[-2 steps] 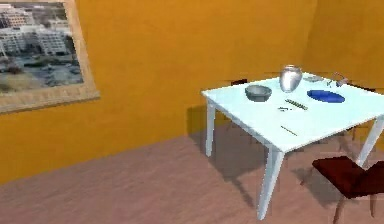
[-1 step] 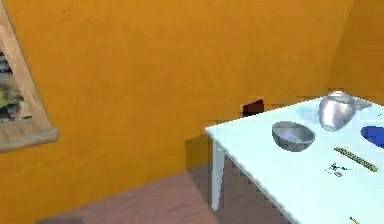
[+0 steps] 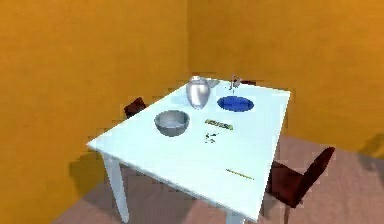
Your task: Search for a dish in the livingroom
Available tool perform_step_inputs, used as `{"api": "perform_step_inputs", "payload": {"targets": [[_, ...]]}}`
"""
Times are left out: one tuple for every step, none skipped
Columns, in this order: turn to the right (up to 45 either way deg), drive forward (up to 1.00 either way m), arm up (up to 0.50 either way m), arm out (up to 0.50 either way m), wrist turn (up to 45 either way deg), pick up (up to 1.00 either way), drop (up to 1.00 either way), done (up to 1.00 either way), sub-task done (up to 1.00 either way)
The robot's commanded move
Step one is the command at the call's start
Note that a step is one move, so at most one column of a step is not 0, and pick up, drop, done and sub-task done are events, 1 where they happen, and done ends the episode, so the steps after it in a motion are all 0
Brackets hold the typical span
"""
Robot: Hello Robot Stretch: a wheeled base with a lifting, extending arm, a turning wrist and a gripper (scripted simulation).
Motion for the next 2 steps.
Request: {"api": "perform_step_inputs", "payload": {"targets": [[0.0,0.25,0.0,0.0,0.0,0.0,0.0,0.0,0.0],[0.0,0.0,0.0,0.0,0.0,0.0,0.0,1.0,0.0]]}}
